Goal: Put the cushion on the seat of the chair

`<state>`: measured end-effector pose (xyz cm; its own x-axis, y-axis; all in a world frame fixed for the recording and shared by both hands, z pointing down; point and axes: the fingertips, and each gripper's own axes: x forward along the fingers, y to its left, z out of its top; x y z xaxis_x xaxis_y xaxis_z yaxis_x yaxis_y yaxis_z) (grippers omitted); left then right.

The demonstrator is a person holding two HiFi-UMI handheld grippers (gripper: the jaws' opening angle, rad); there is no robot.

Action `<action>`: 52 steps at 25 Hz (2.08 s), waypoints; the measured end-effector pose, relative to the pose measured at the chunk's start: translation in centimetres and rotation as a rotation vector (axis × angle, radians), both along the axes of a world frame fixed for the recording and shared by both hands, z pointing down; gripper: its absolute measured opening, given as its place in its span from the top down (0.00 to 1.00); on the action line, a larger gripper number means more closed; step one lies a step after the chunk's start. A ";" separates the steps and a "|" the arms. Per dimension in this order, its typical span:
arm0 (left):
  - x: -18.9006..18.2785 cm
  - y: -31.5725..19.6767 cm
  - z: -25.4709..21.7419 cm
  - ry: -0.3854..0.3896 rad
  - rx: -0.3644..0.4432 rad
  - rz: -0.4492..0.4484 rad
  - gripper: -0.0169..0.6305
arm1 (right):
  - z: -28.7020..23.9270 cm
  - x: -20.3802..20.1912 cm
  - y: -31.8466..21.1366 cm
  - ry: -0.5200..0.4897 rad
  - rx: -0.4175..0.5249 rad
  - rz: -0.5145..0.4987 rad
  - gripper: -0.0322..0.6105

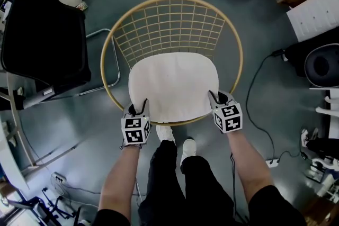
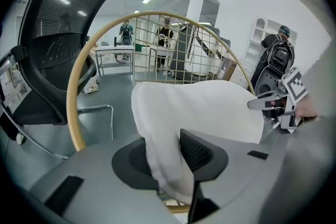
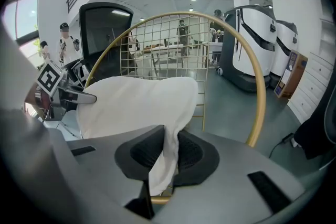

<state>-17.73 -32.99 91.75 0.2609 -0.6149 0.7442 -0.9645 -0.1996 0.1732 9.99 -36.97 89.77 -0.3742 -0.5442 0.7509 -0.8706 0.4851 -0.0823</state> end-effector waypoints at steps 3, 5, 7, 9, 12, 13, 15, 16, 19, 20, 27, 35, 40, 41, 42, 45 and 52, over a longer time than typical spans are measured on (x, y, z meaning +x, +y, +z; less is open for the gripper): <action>0.1 0.0 0.6 -0.018 -0.012 -0.003 0.76 | 0.9 0.1 -0.2 0.015 -0.014 0.008 0.85; -0.1 0.1 0.7 -0.040 -0.013 -0.002 0.75 | 1.5 0.1 -0.2 0.021 -0.025 0.013 0.84; -0.4 0.1 0.9 -0.054 -0.020 -0.015 0.73 | 1.8 0.0 -0.3 0.025 -0.034 0.017 0.84; -0.7 0.1 1.0 -0.062 -0.032 -0.028 0.68 | 2.2 0.0 -0.4 0.031 -0.040 0.020 0.84; -0.8 0.2 1.3 -0.084 -0.047 -0.014 0.49 | 2.6 0.1 -0.4 0.031 -0.047 0.024 0.84; -0.8 0.3 1.3 -0.098 -0.047 -0.006 0.49 | 2.7 0.1 -0.5 0.030 -0.048 0.027 0.84; -0.7 0.4 1.3 -0.133 -0.044 0.011 0.49 | 2.9 0.1 -0.6 0.030 -0.050 0.033 0.84; -0.7 0.5 1.3 -0.150 -0.044 0.016 0.49 | 3.0 0.2 -0.7 0.030 -0.051 0.035 0.84; -1.0 0.8 1.6 -0.178 -0.055 -0.003 0.47 | 3.3 0.2 -0.9 0.032 -0.060 0.036 0.84; -1.3 1.0 1.6 -0.184 -0.057 -0.016 0.46 | 3.3 0.2 -0.9 0.033 -0.061 0.036 0.84; -2.0 0.9 -0.2 -0.226 0.006 -0.034 0.45 | 3.4 0.3 -1.2 0.037 -0.070 0.049 0.79; 0.5 0.3 -1.8 -0.160 0.034 0.001 0.49 | 2.3 0.3 -1.6 0.100 -0.023 0.008 0.72; 1.7 0.6 -3.4 -0.128 0.053 0.008 0.58 | 2.3 0.8 -1.7 0.156 -0.046 -0.001 0.38; 1.9 0.6 -3.7 -0.125 0.057 0.009 0.60 | 2.0 0.8 -1.8 0.179 -0.027 -0.011 0.29; 2.0 0.7 -4.1 -0.124 0.060 0.009 0.61 | 1.3 0.8 -2.0 0.197 0.005 -0.021 0.33; 2.3 0.8 -5.6 -0.118 0.076 0.004 0.78 | -1.2 0.2 -2.2 0.198 0.079 -0.043 0.40; 3.5 1.3 -11.1 -0.097 0.128 0.003 0.95 | -8.1 -2.9 -1.1 0.029 0.125 -0.112 0.93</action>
